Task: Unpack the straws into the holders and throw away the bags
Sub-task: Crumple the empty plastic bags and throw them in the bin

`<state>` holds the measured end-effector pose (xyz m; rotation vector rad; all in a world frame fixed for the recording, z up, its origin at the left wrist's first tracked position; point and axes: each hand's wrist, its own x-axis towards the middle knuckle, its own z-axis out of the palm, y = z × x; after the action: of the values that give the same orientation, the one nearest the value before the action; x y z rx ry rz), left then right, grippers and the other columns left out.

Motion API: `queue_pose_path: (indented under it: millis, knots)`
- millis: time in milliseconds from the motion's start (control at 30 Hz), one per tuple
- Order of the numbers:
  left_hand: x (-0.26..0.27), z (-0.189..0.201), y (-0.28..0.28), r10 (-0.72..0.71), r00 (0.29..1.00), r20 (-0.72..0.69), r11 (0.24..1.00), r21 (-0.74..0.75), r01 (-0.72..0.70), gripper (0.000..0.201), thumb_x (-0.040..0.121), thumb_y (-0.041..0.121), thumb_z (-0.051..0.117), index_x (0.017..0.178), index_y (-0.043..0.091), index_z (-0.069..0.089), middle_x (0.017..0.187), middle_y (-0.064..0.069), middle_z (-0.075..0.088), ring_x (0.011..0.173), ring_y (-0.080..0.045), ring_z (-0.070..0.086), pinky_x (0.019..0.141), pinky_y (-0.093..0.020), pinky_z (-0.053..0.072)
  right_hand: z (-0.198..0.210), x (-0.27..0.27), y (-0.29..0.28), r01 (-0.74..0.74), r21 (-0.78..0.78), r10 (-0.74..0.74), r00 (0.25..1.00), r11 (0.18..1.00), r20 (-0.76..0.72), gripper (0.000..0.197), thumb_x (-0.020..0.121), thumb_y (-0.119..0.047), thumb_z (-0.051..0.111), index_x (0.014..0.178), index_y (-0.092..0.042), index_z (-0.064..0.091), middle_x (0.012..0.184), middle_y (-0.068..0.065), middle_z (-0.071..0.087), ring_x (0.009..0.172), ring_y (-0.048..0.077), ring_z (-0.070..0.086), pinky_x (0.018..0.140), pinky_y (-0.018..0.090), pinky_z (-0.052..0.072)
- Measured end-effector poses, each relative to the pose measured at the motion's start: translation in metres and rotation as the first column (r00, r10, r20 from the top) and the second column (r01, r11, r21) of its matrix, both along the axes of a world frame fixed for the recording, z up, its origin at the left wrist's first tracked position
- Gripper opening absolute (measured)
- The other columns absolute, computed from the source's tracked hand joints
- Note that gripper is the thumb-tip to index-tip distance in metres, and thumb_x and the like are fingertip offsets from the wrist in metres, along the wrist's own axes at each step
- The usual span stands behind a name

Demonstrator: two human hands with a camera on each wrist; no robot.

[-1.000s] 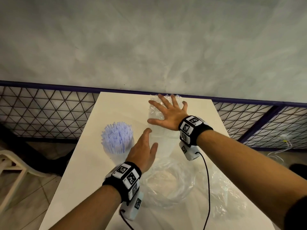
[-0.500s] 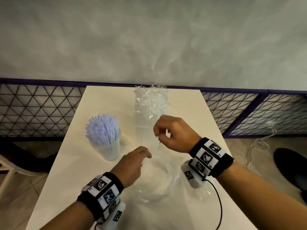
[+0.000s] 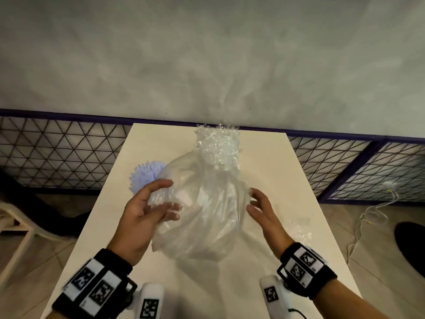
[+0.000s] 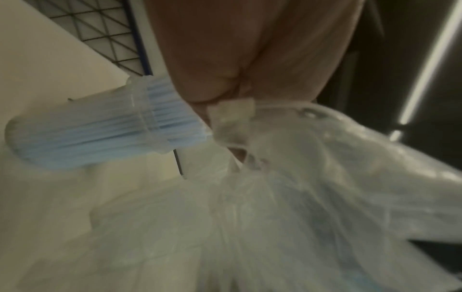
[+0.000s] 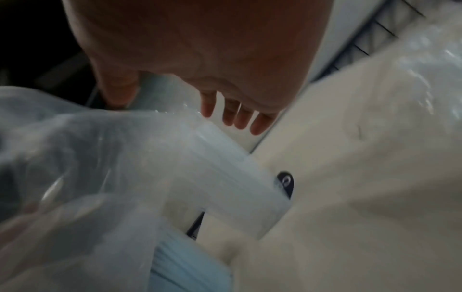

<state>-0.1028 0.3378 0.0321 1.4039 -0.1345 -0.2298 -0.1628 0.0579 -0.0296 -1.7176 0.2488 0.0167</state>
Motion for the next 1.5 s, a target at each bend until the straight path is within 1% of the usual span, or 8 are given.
queue_pose_path:
  millis: [200,400,633,733,1033,1200,1367,1500]
  knots:
    - [0.01,0.016,0.007,-0.005,0.992,-0.127,0.996,-0.093,-0.007,0.029,0.093,-0.002,0.049,0.111,0.015,0.064,0.103,-0.007,0.072,0.082,-0.021,0.07,0.078,-0.037,0.058,0.021,0.01,0.034,-0.055,0.476,0.085,0.996,0.878,-0.042,0.059,0.072,-0.044,0.081,0.116,-0.007,0.07,0.117,0.02,0.07,0.104,0.035,0.069,0.09,0.044,0.054]
    - [0.025,0.035,0.032,-0.214,0.974,-0.067,0.968,0.121,0.221,0.078,0.056,0.092,0.047,0.106,0.037,0.068,0.12,0.008,0.065,0.115,-0.012,0.059,0.091,-0.042,0.051,0.069,0.031,0.042,0.101,0.222,-0.147,0.969,0.97,0.2,0.017,0.091,-0.01,0.064,0.084,0.004,0.06,0.069,0.0,0.06,0.063,0.015,0.058,0.065,0.032,0.054]
    - [0.036,0.055,0.031,-0.123,0.991,0.06,0.985,0.132,0.115,0.019,0.083,0.025,0.071,0.094,0.01,0.071,0.113,0.005,0.06,0.102,-0.023,0.066,0.092,-0.053,0.05,0.098,0.046,0.062,0.139,0.063,-0.151,0.957,0.988,0.248,0.017,0.095,-0.013,0.06,0.09,-0.002,0.048,0.085,0.022,0.067,0.075,0.035,0.074,0.071,0.044,0.054]
    - [0.045,0.056,0.05,-0.092,0.991,0.098,0.994,0.062,0.086,0.009,0.08,0.019,0.071,0.084,0.012,0.075,0.106,0.004,0.062,0.099,-0.028,0.066,0.088,-0.05,0.052,0.109,0.047,0.057,0.211,0.027,-0.21,0.936,0.977,0.284,0.009,0.097,-0.004,0.057,0.093,-0.001,0.05,0.067,0.004,0.07,0.058,0.021,0.07,0.055,0.028,0.056]
    - [0.068,0.057,0.069,-0.038,0.981,0.191,0.995,-0.078,0.054,0.061,0.038,0.051,0.093,0.081,0.014,0.072,0.094,-0.003,0.072,0.083,-0.018,0.069,0.073,-0.024,0.058,0.13,0.052,0.012,0.371,0.0,-0.349,0.875,0.929,0.336,0.025,0.094,-0.019,0.066,0.104,0.003,0.055,0.064,-0.002,0.054,0.05,0.011,0.048,0.049,0.027,0.043]
    - [0.055,0.07,0.04,-0.158,0.955,0.25,0.977,-0.103,0.189,0.049,0.067,0.013,0.076,0.098,0.04,0.05,0.113,0.004,0.062,0.08,-0.019,0.069,0.067,-0.029,0.059,0.126,0.058,-0.011,0.426,0.034,-0.419,0.868,0.904,0.265,0.03,0.085,-0.025,0.077,0.106,-0.008,0.066,0.078,0.009,0.065,0.064,0.022,0.054,0.064,0.036,0.046]
    - [0.041,0.08,0.021,-0.469,0.814,0.342,0.877,0.292,0.382,0.037,0.091,0.009,0.06,0.109,0.04,0.067,0.119,0.006,0.055,0.109,-0.01,0.06,0.089,-0.026,0.051,0.128,0.063,-0.031,0.491,0.08,-0.494,0.831,0.868,0.255,0.031,0.084,-0.017,0.078,0.107,-0.012,0.059,0.073,0.009,0.05,0.049,0.014,0.043,0.047,0.028,0.038]
    - [0.046,0.08,0.009,-0.353,0.872,0.338,0.862,0.48,0.164,0.053,0.091,0.003,0.057,0.124,0.045,0.058,0.124,0.021,0.044,0.119,0.015,0.042,0.104,-0.027,0.044,0.131,0.059,-0.034,0.398,0.262,-0.443,0.886,0.879,0.139,0.05,0.083,-0.03,0.076,0.124,-0.012,0.056,0.083,-0.001,0.056,0.057,0.009,0.051,0.056,0.027,0.047]
